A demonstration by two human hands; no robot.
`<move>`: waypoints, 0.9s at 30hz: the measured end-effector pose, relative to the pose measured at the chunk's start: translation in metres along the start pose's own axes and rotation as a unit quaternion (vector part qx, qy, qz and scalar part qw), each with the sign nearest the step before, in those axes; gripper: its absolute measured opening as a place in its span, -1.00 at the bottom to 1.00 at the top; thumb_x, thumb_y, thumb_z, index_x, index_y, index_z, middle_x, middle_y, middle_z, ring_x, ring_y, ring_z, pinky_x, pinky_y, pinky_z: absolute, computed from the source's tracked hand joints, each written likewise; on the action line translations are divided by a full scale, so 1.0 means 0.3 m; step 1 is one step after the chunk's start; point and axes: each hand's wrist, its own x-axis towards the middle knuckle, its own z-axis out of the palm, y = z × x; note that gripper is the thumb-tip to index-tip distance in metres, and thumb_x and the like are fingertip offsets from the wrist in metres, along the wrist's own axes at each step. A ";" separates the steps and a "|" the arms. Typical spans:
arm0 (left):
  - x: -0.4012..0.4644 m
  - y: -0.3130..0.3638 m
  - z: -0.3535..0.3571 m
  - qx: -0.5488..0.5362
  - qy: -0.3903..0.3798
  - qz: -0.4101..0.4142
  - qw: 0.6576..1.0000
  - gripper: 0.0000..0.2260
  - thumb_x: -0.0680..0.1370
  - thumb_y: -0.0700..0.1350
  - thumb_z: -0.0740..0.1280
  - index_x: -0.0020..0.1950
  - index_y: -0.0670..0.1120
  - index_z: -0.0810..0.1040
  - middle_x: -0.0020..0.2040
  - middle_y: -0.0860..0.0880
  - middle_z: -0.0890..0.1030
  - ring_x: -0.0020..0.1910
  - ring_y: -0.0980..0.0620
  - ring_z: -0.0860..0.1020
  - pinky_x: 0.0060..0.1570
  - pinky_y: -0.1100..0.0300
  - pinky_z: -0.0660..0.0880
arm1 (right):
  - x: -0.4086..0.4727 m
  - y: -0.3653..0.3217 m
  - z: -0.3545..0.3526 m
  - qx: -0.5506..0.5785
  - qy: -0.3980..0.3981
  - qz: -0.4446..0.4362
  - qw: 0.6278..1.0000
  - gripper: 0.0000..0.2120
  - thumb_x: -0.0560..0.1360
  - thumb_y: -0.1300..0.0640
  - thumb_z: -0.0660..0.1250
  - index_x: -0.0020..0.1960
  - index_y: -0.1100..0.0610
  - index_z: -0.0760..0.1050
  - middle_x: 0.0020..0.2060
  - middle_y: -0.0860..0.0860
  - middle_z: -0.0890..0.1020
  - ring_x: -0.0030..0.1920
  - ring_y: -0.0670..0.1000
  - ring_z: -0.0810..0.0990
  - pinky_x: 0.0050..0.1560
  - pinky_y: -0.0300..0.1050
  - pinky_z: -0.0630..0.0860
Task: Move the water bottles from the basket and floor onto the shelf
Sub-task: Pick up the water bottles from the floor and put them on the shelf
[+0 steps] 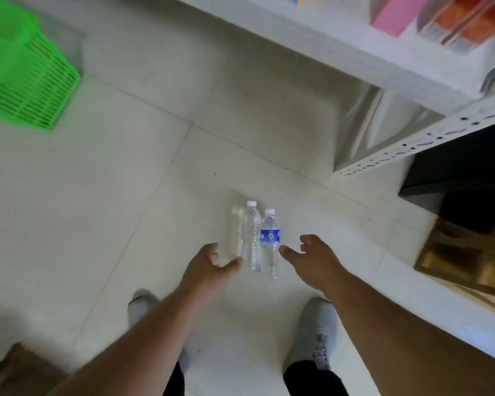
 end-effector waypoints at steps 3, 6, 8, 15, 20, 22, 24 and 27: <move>0.220 -0.094 0.130 0.009 0.003 0.007 1.000 -0.27 0.40 0.16 0.51 0.49 0.00 0.32 0.35 -0.01 0.49 0.07 0.09 0.53 -0.13 0.32 0.47 | 0.233 0.076 0.097 0.004 0.004 0.014 1.000 -0.20 0.44 -0.31 0.36 0.52 0.07 0.23 0.43 0.03 0.43 0.29 0.04 0.49 0.03 -0.21 0.31; 0.419 -0.166 0.242 0.020 0.003 0.020 1.000 -0.25 0.37 0.16 0.53 0.47 -0.02 0.34 0.34 -0.03 0.50 0.11 0.07 0.54 0.15 0.14 0.50 | 0.434 0.140 0.188 0.020 0.004 0.017 1.000 -0.21 0.44 -0.30 0.37 0.52 0.08 0.24 0.37 0.03 0.48 0.01 -0.03 0.48 -0.09 -0.25 0.30; 0.530 -0.203 0.310 0.019 -0.012 0.022 1.000 -0.23 0.36 0.14 0.55 0.47 -0.05 0.33 0.35 -0.06 0.50 0.17 0.03 0.55 0.19 0.11 0.50 | 0.545 0.177 0.236 0.037 0.000 0.018 0.999 -0.20 0.45 -0.28 0.38 0.53 0.08 0.23 0.38 0.03 0.47 0.00 -0.05 0.46 -0.06 -0.24 0.32; 0.755 -0.269 0.449 0.033 -0.029 0.022 0.999 -0.32 0.32 0.12 0.58 0.35 -0.07 0.44 0.22 -0.02 0.57 0.12 0.01 0.58 -0.01 0.17 0.48 | 0.748 0.255 0.315 0.120 -0.010 0.008 0.993 -0.68 0.44 -0.14 0.46 0.01 0.09 0.58 -0.19 -0.02 0.62 -0.33 -0.11 0.53 -0.35 -0.33 0.42; 0.809 -0.283 0.471 0.024 -0.046 0.022 0.998 -0.64 0.32 0.05 0.58 0.03 0.01 0.59 -0.11 0.06 0.69 -0.31 0.19 0.65 -0.40 0.33 0.48 | 0.802 0.268 0.338 0.132 -0.015 -0.026 0.991 -0.65 0.36 -0.23 0.49 -0.25 0.07 0.63 -0.53 -0.11 0.50 -0.57 -0.16 0.40 -0.51 -0.37 0.34; 0.815 -0.287 0.472 0.010 -0.051 0.013 0.999 -0.68 0.32 0.03 0.58 0.00 0.02 0.60 -0.14 0.06 0.69 -0.34 0.21 0.64 -0.46 0.36 0.44 | 0.813 0.273 0.343 0.124 -0.009 -0.041 0.991 -0.70 0.36 -0.22 0.49 -0.28 0.02 0.62 -0.53 -0.14 0.55 -0.55 -0.18 0.46 -0.50 -0.38 0.37; 0.819 -0.297 0.471 -0.005 -0.063 0.013 0.998 -0.73 0.33 -0.01 0.59 -0.04 0.01 0.62 -0.20 0.11 0.69 -0.36 0.23 0.63 -0.47 0.38 0.43 | 0.820 0.280 0.347 0.110 -0.004 -0.056 0.992 -0.76 0.39 -0.18 0.48 -0.21 -0.01 0.63 -0.40 -0.11 0.65 -0.43 -0.14 0.56 -0.39 -0.31 0.44; 0.808 -0.309 0.455 -0.004 -0.069 0.031 0.997 -0.81 0.35 -0.07 0.58 -0.14 0.01 0.61 -0.40 0.21 0.61 -0.51 0.33 0.52 -0.56 0.48 0.33 | 0.810 0.286 0.351 0.110 0.011 -0.069 0.992 -0.80 0.41 -0.11 0.47 -0.17 0.01 0.62 -0.32 -0.08 0.67 -0.34 -0.08 0.61 -0.36 -0.28 0.47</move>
